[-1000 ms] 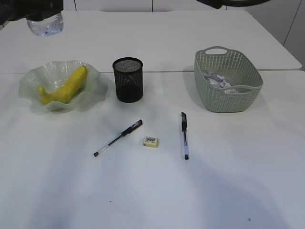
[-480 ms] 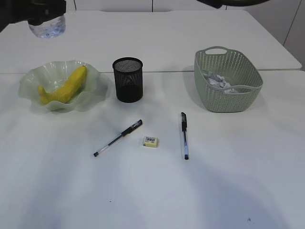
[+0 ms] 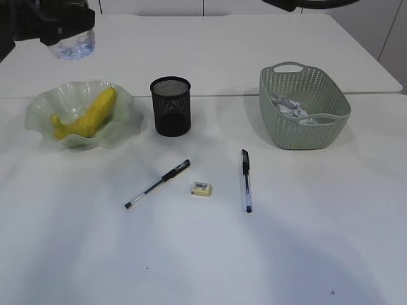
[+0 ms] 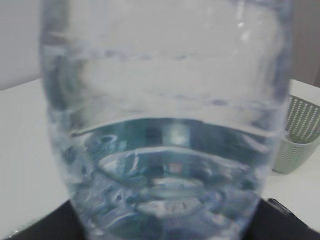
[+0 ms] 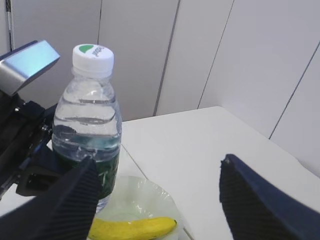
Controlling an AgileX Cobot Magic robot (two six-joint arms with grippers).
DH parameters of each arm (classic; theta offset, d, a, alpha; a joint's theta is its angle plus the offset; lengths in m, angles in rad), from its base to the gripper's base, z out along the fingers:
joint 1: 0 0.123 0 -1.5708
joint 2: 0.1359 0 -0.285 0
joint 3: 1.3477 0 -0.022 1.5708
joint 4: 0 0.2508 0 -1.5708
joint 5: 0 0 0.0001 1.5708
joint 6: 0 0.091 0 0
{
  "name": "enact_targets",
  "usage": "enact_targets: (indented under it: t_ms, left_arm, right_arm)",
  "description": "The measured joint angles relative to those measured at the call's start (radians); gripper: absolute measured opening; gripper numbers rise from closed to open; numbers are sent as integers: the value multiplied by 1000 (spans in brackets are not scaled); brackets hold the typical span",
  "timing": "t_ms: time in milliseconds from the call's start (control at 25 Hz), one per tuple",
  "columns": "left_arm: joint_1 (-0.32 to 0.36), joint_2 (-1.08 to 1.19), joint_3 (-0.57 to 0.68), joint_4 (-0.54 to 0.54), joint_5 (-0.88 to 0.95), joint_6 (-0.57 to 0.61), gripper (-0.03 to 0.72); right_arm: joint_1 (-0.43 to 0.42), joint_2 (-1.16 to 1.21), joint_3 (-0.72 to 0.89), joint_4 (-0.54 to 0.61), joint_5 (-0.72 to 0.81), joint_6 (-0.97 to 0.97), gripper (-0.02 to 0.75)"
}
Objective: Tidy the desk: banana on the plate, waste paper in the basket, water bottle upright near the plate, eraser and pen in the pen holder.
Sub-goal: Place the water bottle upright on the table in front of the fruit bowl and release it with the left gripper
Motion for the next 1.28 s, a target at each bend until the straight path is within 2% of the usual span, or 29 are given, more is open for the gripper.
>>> enact_targets:
  t_ms: [520,1280]
  left_arm:
    - [104,28,120,23,188,30,340]
    - [111,29,303,23,224,166,340]
  right_arm:
    - [0,0,0,-50,-25,-2,553]
    - [0,0,0,-54,-47,-2,553]
